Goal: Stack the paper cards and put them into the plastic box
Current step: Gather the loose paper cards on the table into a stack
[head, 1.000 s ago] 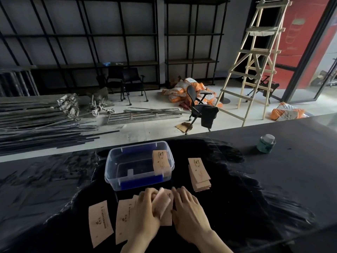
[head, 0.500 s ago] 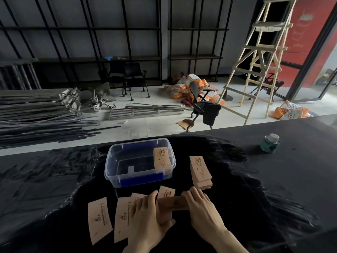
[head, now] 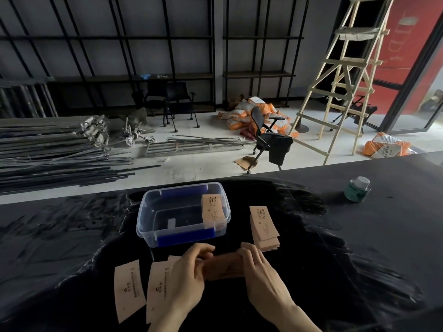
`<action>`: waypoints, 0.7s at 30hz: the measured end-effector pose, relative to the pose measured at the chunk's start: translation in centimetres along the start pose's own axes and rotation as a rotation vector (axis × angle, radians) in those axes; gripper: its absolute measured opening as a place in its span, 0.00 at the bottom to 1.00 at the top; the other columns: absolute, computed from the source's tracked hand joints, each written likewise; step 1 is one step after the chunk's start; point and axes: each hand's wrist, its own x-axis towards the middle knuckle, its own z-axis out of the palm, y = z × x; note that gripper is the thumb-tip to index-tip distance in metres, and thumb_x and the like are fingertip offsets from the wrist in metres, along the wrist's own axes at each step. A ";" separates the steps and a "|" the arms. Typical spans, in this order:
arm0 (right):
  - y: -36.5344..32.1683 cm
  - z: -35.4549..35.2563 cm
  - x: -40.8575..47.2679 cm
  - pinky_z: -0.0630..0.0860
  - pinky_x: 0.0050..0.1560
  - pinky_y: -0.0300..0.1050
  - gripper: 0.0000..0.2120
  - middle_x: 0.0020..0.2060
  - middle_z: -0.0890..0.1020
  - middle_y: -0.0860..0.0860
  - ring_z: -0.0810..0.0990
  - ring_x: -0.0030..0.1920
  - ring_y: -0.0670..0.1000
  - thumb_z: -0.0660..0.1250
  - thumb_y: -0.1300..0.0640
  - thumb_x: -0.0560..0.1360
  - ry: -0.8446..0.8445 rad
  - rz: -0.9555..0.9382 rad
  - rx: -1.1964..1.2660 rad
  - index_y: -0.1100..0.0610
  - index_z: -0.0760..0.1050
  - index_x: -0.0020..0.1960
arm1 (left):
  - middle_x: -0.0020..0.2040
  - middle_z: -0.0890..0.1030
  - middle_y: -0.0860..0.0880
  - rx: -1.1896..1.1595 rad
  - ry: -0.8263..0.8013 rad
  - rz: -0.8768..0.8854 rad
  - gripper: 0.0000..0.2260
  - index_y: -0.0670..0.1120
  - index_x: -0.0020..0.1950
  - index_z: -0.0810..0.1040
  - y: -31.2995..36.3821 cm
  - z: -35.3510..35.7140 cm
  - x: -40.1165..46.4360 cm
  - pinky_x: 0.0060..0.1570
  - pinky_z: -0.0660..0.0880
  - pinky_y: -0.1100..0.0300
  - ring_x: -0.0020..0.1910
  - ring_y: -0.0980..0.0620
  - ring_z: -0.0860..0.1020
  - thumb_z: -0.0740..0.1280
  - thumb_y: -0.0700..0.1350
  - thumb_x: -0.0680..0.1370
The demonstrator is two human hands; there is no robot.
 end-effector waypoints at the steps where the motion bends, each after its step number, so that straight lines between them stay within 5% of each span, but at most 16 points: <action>1: 0.0 0.2 0.0 0.76 0.61 0.44 0.37 0.78 0.58 0.52 0.64 0.75 0.54 0.69 0.54 0.76 0.009 0.012 0.032 0.49 0.53 0.79 | 0.50 0.84 0.57 -0.005 -0.032 0.007 0.24 0.63 0.56 0.77 0.2 0.3 -0.1 0.56 0.82 0.62 0.52 0.65 0.81 0.66 0.31 0.78; 4: 0.2 1.1 0.3 0.68 0.72 0.46 0.44 0.80 0.55 0.50 0.52 0.80 0.52 0.69 0.55 0.76 -0.002 -0.017 0.014 0.44 0.45 0.81 | 0.53 0.84 0.54 -0.140 -0.091 -0.004 0.28 0.58 0.58 0.78 0.4 0.9 -0.3 0.61 0.81 0.58 0.56 0.61 0.82 0.60 0.25 0.77; 8: 0.5 2.1 0.6 0.55 0.77 0.48 0.29 0.68 0.75 0.50 0.60 0.78 0.56 0.66 0.54 0.76 0.056 -0.131 -0.235 0.50 0.63 0.76 | 0.59 0.82 0.52 -0.243 -0.055 -0.013 0.28 0.54 0.61 0.76 0.8 0.7 -0.7 0.64 0.79 0.56 0.60 0.55 0.81 0.59 0.24 0.74; 12: 0.1 2.1 1.0 0.61 0.77 0.51 0.26 0.67 0.75 0.50 0.62 0.78 0.57 0.66 0.53 0.77 0.038 -0.120 -0.216 0.50 0.66 0.73 | 0.62 0.78 0.56 0.231 0.298 -0.168 0.18 0.57 0.63 0.71 -0.7 -1.2 -1.5 0.65 0.74 0.53 0.62 0.55 0.76 0.69 0.42 0.76; 15: -0.6 2.1 1.4 0.61 0.77 0.51 0.25 0.69 0.72 0.50 0.58 0.79 0.56 0.65 0.52 0.77 0.009 -0.146 -0.190 0.50 0.64 0.73 | 0.66 0.74 0.51 0.512 0.203 -0.400 0.28 0.54 0.70 0.66 -2.0 -2.2 -2.1 0.68 0.69 0.50 0.68 0.48 0.71 0.68 0.61 0.73; 21: -1.3 2.4 1.6 0.65 0.75 0.52 0.24 0.67 0.73 0.51 0.61 0.77 0.57 0.67 0.53 0.77 -0.001 -0.155 -0.171 0.50 0.65 0.71 | 0.74 0.68 0.48 0.550 0.307 -0.404 0.33 0.55 0.76 0.62 -3.1 -2.0 -2.5 0.71 0.67 0.47 0.73 0.45 0.67 0.65 0.65 0.74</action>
